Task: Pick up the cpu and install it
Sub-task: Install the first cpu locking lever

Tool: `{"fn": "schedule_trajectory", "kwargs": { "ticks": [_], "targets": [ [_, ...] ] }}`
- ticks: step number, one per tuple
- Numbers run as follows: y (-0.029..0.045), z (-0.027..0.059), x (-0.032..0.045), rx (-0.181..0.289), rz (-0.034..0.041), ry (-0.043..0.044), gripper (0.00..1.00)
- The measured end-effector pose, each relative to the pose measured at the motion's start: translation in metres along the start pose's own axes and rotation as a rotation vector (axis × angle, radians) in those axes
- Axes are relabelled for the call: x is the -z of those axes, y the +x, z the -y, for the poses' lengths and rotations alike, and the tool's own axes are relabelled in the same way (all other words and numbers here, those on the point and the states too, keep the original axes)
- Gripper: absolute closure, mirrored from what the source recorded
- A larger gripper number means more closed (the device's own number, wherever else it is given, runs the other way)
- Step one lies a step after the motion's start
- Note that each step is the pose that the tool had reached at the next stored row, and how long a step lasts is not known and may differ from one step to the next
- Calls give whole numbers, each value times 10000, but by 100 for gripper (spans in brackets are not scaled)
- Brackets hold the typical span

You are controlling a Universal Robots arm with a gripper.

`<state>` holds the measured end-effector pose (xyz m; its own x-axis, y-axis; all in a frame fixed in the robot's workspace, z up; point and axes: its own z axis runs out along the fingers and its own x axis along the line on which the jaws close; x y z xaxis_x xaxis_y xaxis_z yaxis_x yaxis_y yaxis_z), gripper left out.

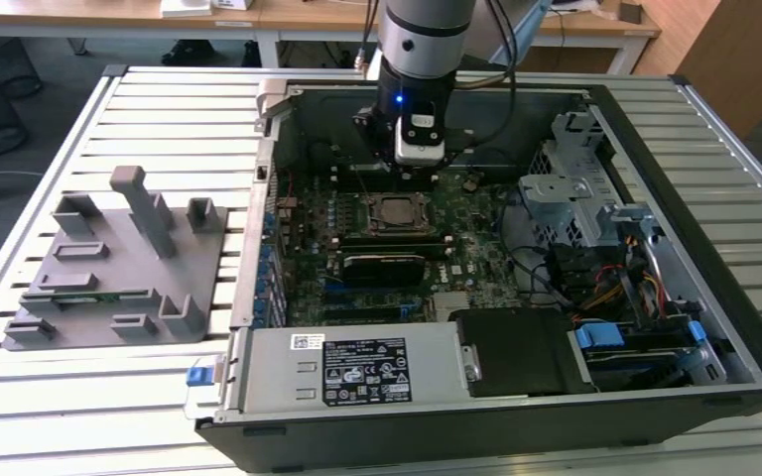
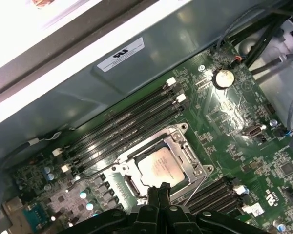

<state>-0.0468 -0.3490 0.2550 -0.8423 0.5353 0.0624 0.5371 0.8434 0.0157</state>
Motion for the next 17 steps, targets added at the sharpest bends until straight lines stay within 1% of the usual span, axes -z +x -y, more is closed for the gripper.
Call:
{"fn": "schedule_trajectory", "kwargs": {
  "ticks": [4,6,8,13,17],
  "targets": [
    [1,2,1,18,40,-22,89],
    [0,2,1,100,45,-21,89],
    [1,3,1,324,42,-8,89],
    [1,3,1,1074,29,38,89],
    [0,3,0,1343,25,53,89]
  ]
}}
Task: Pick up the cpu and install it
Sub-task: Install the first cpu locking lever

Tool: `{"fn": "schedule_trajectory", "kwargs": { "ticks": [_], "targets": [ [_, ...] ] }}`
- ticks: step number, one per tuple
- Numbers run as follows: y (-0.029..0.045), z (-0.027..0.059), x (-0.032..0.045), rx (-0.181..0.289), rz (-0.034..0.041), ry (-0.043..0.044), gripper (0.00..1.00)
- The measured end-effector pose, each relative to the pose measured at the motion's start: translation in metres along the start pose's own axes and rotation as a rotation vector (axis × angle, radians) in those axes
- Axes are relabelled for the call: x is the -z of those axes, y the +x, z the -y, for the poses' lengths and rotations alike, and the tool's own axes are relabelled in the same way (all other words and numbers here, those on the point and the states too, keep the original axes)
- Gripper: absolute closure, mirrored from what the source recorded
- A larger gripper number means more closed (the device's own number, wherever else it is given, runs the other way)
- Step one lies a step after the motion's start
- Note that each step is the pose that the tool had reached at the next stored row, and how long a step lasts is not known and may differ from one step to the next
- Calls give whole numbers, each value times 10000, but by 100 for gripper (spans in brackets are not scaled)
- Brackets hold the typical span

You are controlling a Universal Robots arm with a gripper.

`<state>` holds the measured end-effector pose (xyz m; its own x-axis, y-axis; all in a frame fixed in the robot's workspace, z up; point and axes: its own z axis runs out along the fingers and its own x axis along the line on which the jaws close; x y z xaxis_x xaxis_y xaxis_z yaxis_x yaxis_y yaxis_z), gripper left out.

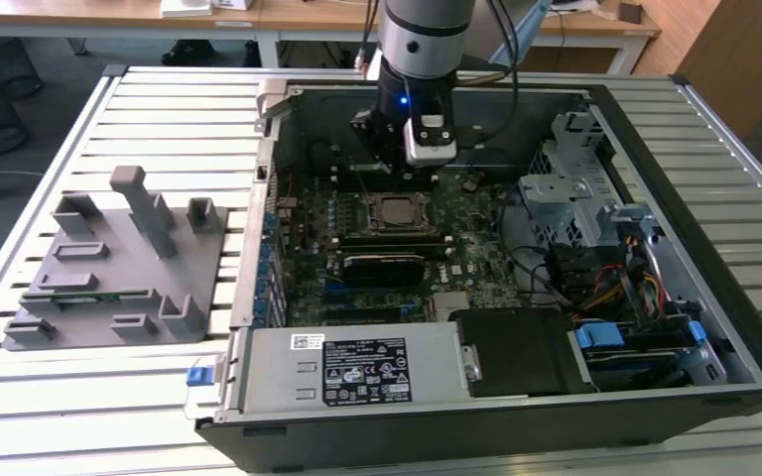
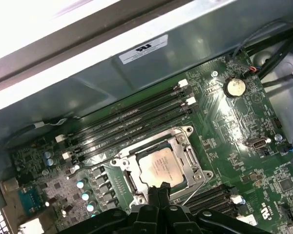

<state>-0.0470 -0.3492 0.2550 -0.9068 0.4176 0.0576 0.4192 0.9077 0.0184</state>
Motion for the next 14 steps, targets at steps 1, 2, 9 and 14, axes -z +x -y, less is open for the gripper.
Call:
{"fn": "schedule_trajectory", "kwargs": {
  "ticks": [1,2,9,14],
  "targets": [
    [0,0,0,35,0,2,89],
    [0,0,0,82,2,3,89],
    [0,0,-1,1099,-10,58,89],
    [0,0,0,1462,-18,79,89]
  ]
}}
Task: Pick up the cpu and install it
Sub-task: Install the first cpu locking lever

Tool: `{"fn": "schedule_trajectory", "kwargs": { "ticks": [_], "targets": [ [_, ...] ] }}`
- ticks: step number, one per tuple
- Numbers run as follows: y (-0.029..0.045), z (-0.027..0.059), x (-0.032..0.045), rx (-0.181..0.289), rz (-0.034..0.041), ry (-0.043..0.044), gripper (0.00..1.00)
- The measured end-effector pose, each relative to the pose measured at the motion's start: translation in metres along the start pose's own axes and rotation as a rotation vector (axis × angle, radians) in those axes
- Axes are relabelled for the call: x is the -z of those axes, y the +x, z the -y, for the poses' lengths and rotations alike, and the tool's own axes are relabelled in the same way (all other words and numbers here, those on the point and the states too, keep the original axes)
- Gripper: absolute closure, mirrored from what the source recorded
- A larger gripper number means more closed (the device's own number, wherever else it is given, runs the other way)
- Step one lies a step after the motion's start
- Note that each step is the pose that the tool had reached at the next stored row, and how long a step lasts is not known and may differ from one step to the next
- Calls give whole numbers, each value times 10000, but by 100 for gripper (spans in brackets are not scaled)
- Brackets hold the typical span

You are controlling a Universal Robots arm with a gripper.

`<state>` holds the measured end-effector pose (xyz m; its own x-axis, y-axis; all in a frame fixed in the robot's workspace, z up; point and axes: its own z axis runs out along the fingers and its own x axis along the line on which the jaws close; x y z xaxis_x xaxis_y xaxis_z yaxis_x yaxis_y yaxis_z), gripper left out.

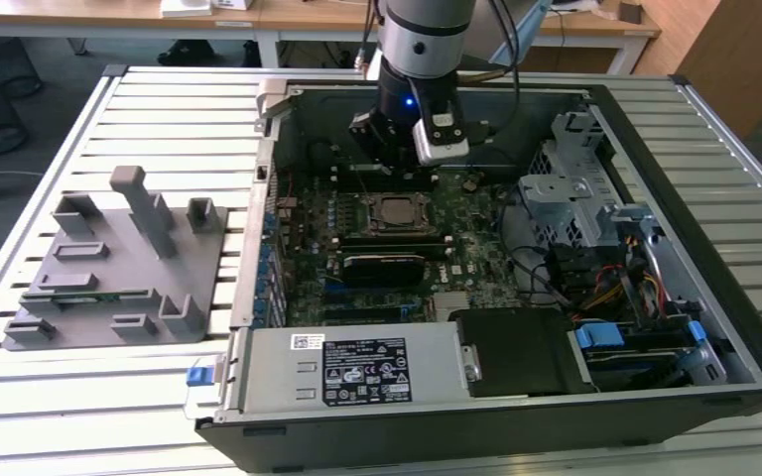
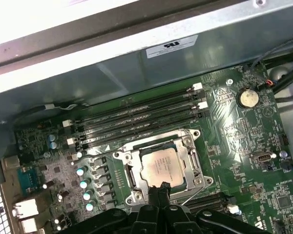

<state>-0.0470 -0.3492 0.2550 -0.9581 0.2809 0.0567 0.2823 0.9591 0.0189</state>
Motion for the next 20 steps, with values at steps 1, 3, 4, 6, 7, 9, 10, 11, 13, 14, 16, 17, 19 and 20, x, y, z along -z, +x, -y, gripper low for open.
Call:
{"fn": "schedule_trajectory", "kwargs": {
  "ticks": [1,3,4,6,7,9,10,11,13,14,16,17,19,20],
  "targets": [
    [0,0,0,39,0,2,89],
    [0,0,0,107,-2,6,89],
    [0,0,0,135,-2,8,89],
    [0,0,0,190,-3,11,89],
    [0,0,0,215,-4,12,89],
    [0,0,0,261,-4,15,89],
    [0,0,0,280,-5,17,89],
    [0,0,0,301,-5,17,89],
    [0,0,0,344,-6,20,89],
    [0,0,0,367,-7,21,89],
    [0,0,0,408,-8,24,89],
    [0,0,0,427,-8,24,89],
    [0,0,0,467,-8,27,89],
    [0,0,0,488,-9,28,89]
  ]
}}
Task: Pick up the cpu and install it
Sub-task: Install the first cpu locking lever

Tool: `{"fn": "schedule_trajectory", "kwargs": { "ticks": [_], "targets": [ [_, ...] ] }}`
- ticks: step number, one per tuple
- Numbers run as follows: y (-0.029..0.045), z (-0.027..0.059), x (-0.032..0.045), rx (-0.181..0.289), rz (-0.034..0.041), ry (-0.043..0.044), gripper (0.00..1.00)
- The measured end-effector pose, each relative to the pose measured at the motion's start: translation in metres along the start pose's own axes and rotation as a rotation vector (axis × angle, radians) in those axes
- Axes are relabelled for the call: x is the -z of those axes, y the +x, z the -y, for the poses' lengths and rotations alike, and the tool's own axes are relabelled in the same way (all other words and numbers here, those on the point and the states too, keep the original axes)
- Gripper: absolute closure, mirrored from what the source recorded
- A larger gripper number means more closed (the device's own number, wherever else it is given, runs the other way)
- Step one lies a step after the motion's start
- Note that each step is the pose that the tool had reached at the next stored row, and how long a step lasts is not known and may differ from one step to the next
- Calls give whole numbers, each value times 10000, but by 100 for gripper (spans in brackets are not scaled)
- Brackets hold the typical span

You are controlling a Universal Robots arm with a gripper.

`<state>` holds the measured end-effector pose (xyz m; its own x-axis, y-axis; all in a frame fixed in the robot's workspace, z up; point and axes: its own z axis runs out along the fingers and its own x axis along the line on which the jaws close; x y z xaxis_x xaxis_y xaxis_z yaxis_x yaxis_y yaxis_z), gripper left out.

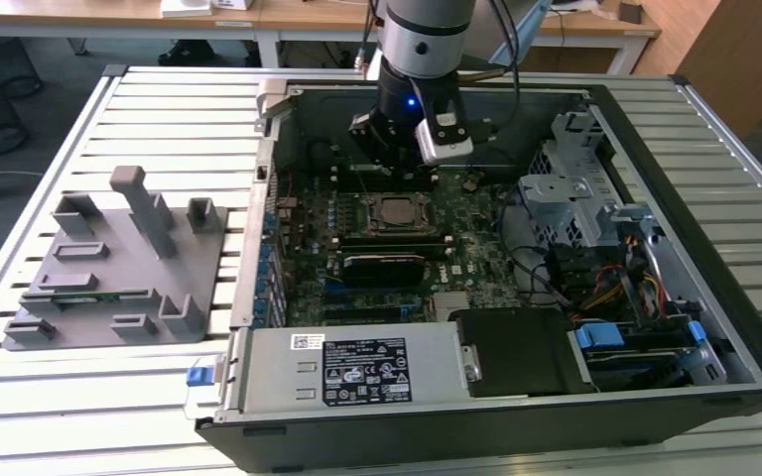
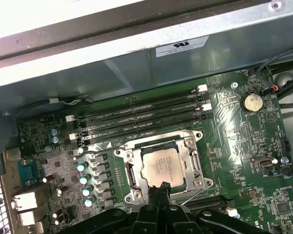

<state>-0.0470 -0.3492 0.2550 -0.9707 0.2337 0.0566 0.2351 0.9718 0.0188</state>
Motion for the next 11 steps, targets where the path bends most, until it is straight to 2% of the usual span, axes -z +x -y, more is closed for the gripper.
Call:
{"fn": "schedule_trajectory", "kwargs": {
  "ticks": [7,11],
  "targets": [
    [0,0,0,313,-6,18,89],
    [0,0,-2,839,-14,47,89]
  ]
}}
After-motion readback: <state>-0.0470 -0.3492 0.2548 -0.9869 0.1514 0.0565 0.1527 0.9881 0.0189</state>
